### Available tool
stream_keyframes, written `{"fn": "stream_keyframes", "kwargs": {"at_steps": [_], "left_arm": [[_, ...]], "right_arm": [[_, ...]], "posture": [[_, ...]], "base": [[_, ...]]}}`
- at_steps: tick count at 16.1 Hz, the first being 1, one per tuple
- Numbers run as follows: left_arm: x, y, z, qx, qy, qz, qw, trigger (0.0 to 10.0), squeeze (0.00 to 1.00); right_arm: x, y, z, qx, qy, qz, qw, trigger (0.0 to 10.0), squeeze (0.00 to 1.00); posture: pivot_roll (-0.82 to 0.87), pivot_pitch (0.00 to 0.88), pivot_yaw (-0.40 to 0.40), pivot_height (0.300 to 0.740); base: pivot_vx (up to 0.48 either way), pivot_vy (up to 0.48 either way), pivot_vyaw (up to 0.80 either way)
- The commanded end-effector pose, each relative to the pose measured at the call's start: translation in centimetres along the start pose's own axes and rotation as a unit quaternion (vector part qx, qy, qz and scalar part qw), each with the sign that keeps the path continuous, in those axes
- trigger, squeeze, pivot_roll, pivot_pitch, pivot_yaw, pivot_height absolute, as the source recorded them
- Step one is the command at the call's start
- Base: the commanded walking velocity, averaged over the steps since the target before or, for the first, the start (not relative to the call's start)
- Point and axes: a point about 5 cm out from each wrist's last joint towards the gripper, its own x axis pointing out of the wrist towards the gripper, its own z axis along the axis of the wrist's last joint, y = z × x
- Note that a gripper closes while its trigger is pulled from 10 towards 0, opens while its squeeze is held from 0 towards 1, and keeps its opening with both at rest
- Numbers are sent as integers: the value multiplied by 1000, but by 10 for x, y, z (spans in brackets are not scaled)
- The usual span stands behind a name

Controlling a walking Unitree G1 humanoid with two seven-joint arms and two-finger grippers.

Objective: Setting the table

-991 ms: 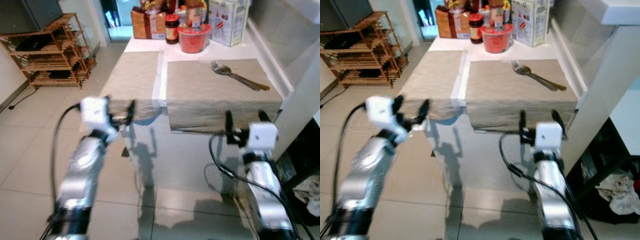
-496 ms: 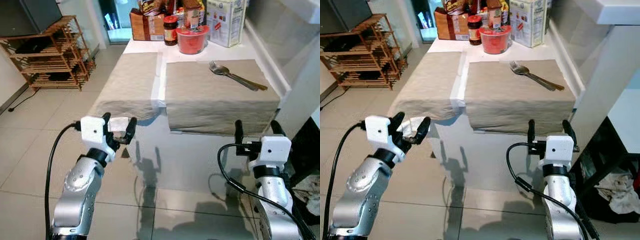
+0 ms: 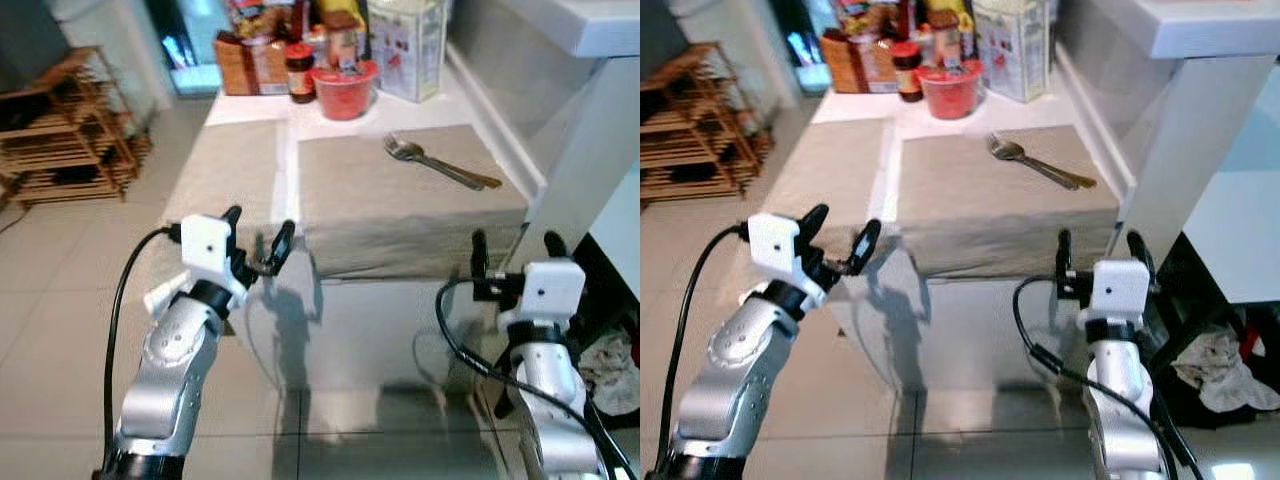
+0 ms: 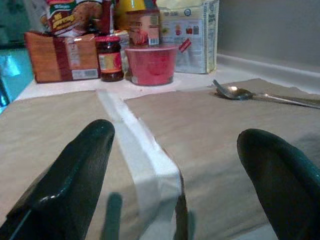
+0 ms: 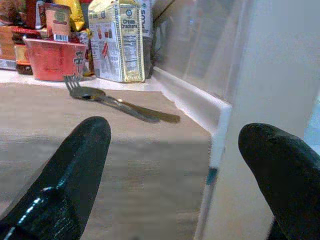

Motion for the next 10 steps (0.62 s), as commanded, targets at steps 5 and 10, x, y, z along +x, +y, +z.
{"fn": "stream_keyframes", "kwargs": {"at_steps": [5, 10], "left_arm": [[2, 2, 2, 19, 0, -2, 1000, 10000, 0], [7, -3, 6, 37, -4, -10, 999, 10000, 0]], "right_arm": [[5, 8, 2, 6, 0, 13, 1000, 10000, 0], [7, 11, 4, 8, -6, 19, 1000, 10000, 0]], "posture": [[-170, 0, 117, 740], [-172, 0, 115, 740]], "base": [[453, 0, 0], [152, 0, 0]]}}
